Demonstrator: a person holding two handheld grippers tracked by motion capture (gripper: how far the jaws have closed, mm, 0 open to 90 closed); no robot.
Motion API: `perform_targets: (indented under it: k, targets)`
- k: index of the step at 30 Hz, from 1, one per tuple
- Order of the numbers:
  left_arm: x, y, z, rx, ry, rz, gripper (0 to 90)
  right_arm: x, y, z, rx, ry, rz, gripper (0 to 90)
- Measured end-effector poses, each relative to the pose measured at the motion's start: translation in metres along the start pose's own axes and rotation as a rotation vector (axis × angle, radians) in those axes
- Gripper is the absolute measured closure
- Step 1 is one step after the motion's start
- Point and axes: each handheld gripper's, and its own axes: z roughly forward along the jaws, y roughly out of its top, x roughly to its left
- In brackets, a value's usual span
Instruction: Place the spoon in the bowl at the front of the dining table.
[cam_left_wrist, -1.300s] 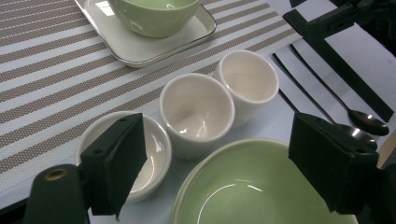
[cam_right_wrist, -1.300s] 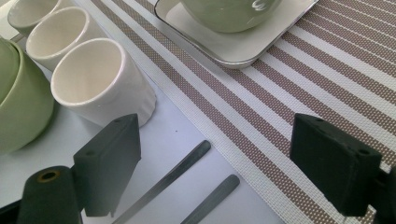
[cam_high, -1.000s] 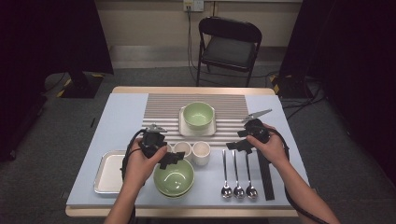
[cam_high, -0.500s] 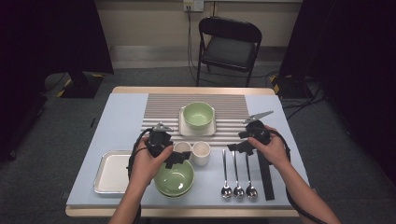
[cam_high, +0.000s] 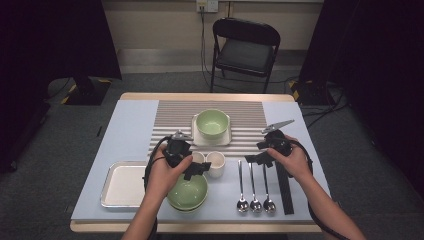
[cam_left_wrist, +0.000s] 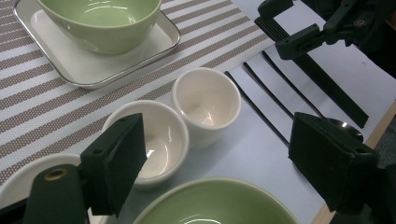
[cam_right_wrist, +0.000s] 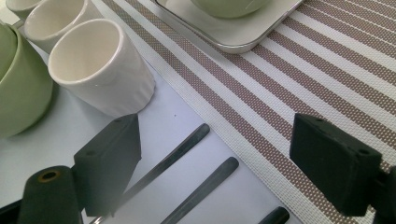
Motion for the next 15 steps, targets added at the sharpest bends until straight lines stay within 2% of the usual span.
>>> perform_targets:
  k: [15]
  targets:
    - [-0.0096, 0.0038, 0.0059, -0.002, -0.024, 0.011, 18.5, 0.0007, -0.0017, 0.0011, 0.003, 0.007, -0.001, 15.9]
